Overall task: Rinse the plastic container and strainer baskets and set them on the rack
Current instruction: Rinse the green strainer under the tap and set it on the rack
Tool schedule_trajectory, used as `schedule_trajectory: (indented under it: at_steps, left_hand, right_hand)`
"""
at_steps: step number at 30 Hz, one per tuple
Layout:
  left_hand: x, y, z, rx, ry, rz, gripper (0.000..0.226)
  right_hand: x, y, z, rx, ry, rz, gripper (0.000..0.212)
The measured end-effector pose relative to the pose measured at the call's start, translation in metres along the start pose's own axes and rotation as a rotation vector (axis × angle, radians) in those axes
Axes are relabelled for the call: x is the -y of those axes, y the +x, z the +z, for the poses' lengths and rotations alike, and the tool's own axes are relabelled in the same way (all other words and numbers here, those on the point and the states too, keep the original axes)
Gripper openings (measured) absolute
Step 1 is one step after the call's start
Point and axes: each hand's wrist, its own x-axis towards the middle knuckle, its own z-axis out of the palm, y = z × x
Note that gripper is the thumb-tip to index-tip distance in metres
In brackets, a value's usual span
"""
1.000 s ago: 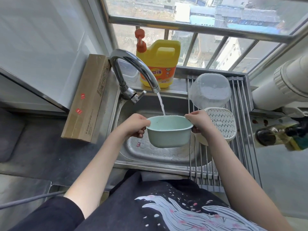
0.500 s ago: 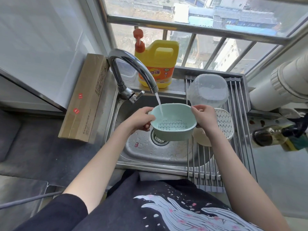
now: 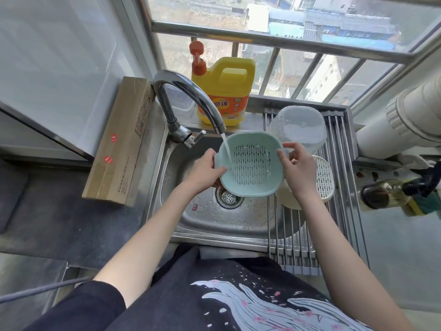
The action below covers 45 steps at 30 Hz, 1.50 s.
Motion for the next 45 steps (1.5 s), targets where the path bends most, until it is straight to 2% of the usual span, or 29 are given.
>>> schedule_trajectory:
  at_steps: [4, 10, 16, 19, 21, 25, 27, 32, 37, 45]
  left_hand:
    - [-0.005, 0.002, -0.002, -0.097, 0.093, 0.159, 0.021]
    - [-0.017, 0.007, 0.003, -0.213, 0.307, 0.308, 0.027]
    - [-0.02, 0.007, -0.006, -0.341, 0.327, 0.336, 0.017]
    - [-0.015, 0.003, -0.014, -0.352, 0.289, 0.356, 0.014]
    - [-0.01, 0.002, -0.018, -0.321, 0.265, 0.341, 0.02]
    - [-0.006, -0.004, -0.022, -0.283, 0.221, 0.281, 0.015]
    - [-0.005, -0.008, -0.025, -0.269, 0.22, 0.212, 0.014]
    - [-0.003, -0.011, -0.033, -0.122, 0.034, -0.03, 0.016]
    - [0.003, -0.013, -0.039, -0.031, -0.067, -0.202, 0.009]
    - [0.028, -0.015, -0.038, 0.021, -0.056, -0.282, 0.008]
  right_hand:
    - [-0.006, -0.002, -0.001, 0.013, -0.009, 0.068, 0.025]
    - [-0.009, -0.002, 0.0, 0.047, 0.033, 0.129, 0.01]
    - [0.001, -0.006, 0.011, 0.075, 0.03, 0.14, 0.034]
    - [0.001, -0.007, 0.024, 0.132, 0.035, 0.154, 0.04]
    - [0.001, -0.008, 0.033, 0.196, 0.026, 0.181, 0.044]
    - [-0.001, -0.014, 0.053, 0.376, 0.058, 0.302, 0.051]
    - [-0.002, -0.019, 0.062, 0.438, 0.043, 0.342, 0.047]
    - [-0.003, -0.028, 0.071, 0.532, -0.037, 0.35, 0.037]
    - [0.0, -0.029, 0.068, 0.528, -0.058, 0.339, 0.041]
    - [0.017, -0.024, 0.047, 0.362, 0.092, 0.261, 0.047]
